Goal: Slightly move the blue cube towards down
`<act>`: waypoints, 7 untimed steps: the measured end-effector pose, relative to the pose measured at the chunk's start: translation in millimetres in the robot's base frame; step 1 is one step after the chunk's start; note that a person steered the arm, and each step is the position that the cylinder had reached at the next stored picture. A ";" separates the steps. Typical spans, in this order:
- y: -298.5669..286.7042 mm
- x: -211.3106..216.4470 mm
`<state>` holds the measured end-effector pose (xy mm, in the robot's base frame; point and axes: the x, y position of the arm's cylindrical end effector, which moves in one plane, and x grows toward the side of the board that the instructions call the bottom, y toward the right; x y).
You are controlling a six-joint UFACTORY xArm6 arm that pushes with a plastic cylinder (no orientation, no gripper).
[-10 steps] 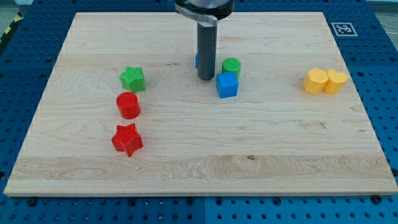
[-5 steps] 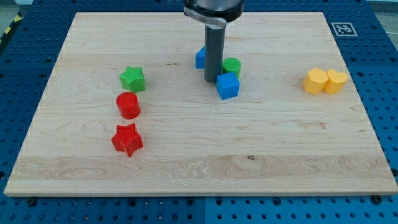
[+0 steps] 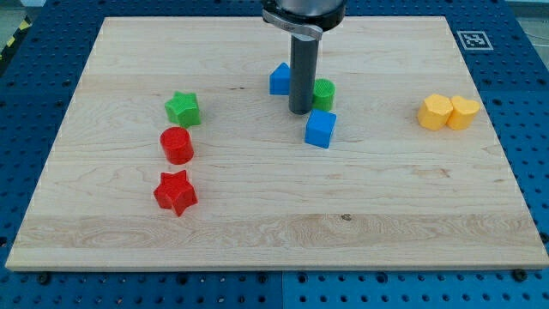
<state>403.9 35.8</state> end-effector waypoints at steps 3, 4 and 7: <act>25.5 63.4; 28.8 80.5; 74.3 28.7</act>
